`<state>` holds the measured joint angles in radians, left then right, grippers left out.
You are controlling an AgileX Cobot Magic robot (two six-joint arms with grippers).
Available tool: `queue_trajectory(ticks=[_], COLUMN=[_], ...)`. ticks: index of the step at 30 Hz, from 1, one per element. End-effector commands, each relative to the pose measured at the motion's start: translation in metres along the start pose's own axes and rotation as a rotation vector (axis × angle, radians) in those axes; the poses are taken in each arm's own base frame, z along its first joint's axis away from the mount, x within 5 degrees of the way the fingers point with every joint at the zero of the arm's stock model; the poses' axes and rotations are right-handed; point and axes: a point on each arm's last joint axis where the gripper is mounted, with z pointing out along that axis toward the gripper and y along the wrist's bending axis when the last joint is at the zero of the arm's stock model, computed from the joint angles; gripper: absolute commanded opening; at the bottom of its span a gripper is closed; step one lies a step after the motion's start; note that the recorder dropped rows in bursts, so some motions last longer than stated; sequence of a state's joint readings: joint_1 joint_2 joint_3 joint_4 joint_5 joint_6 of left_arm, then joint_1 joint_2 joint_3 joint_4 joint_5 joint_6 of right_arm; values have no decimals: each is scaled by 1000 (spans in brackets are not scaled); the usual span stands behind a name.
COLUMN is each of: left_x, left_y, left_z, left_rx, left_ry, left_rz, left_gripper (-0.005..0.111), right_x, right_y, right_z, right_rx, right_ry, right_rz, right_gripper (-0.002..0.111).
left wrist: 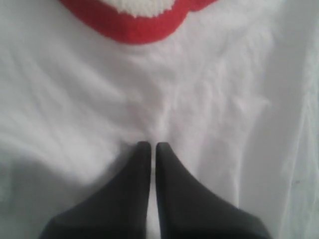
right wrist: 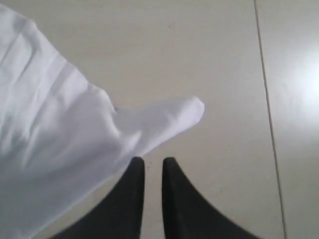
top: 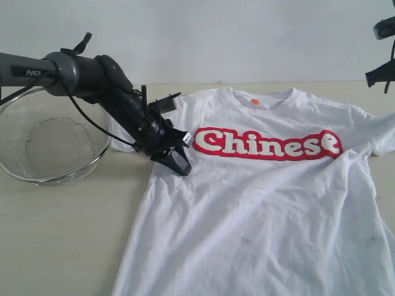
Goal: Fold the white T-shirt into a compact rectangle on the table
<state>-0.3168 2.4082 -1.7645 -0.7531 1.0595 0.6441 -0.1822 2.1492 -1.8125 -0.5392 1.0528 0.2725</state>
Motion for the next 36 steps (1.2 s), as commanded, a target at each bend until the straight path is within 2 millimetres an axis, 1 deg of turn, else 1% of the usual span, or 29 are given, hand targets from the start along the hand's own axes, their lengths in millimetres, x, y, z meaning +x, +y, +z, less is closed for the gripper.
queue_trajectory(ticks=[1, 4, 5, 7, 9, 11, 14, 20, 24, 26, 29, 32, 36], left_x=[-4, -6, -6, -5, -3, -2, -2, -8, -15, -19, -29, -39, -48], left_y=[-5, -8, -9, -12, -14, -14, -14, -9, -7, -7, -7, -8, -10], left_z=[3, 5, 6, 7, 8, 8, 8, 8, 9, 9, 7, 3, -3], left_rx=[38, 48, 49, 60, 73, 73, 69, 12, -32, -53, -57, -68, -72], left_ry=[-39, -56, -54, -40, -14, -2, -8, -69, -137, -184, -289, -407, -489], left_rz=[35, 45, 47, 50, 57, 64, 63, 65, 100, 114, 160, 170, 180], left_gripper=[5, 5, 5, 5, 5, 5, 5, 5, 5, 5, 5, 5, 5], right_x=[5, 12, 14, 13, 15, 16, 22, 41, 50, 50, 51, 47, 44], right_y=[1, 21, 24, 25, 20, 14, 11, 6, 4, 6, 9, 10, 11], right_z=[-15, -25, -27, -28, -27, -25, -15, 23, 48, 54, 58, 58, 57], right_rx=[-116, -295, -307, -255, -195, -175, -191, -222, -249, -282, -301, -307, -324], right_ry=[44, 110, 122, 121, 140, 151, 181, 164, 80, 23, -24, -59, -90], right_rz=[-13, -97, -102, -94, -92, -92, -81, -55, -19, 18, 36, 48, 73], right_gripper=[2, 0, 0, 0, 0, 0, 0, 0, 0, 0, 0, 0, 0])
